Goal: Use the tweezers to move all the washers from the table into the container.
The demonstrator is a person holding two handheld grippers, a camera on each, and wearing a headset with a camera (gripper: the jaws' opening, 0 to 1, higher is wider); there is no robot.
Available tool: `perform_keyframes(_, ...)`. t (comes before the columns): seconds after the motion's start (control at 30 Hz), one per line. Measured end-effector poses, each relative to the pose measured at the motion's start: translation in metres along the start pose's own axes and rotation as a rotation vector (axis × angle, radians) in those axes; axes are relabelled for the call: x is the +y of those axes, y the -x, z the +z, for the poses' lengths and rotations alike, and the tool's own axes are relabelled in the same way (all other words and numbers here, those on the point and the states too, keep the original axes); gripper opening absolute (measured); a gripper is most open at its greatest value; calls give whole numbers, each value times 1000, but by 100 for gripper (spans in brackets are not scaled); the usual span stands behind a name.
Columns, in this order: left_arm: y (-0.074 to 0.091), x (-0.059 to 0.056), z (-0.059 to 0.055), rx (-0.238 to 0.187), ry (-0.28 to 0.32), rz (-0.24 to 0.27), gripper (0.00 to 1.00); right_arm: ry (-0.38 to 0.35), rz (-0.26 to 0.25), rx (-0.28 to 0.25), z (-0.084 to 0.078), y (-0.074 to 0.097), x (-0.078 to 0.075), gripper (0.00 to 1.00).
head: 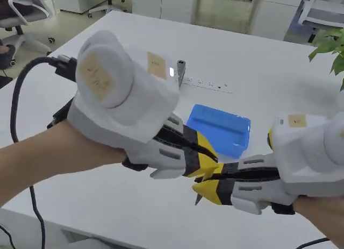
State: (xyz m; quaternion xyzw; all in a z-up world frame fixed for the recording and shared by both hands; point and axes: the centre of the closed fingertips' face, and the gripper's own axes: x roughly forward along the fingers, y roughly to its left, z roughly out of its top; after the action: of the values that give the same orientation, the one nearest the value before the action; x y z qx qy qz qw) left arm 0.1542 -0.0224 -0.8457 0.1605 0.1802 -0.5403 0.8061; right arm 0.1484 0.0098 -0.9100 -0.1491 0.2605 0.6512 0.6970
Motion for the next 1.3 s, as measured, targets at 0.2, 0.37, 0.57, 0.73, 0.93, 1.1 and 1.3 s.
perform_keyframes(0.2,8,20,-18,-34,135,137,13,-67,-31,-27,-4,-11,-27,2)
perform_keyframes(0.37,11,30,-35,-48,212,283,25,-112,-91,-67,-5,-18,-58,2)
perform_keyframes(0.57,19,42,-68,-70,318,453,30,-131,-180,-97,-1,-19,-92,2)
perform_keyframes(0.73,30,48,-87,-59,351,565,33,-164,-268,-142,-1,-21,-122,2)
perform_keyframes(0.93,36,51,-114,-34,384,667,39,-196,-313,-160,-12,-31,-144,2)
perform_keyframes(1.1,35,54,-131,5,386,731,51,-217,-328,-172,-21,-44,-157,3)
perform_keyframes(1.3,38,64,-149,43,394,824,61,-229,-306,-154,-30,-60,-165,3)
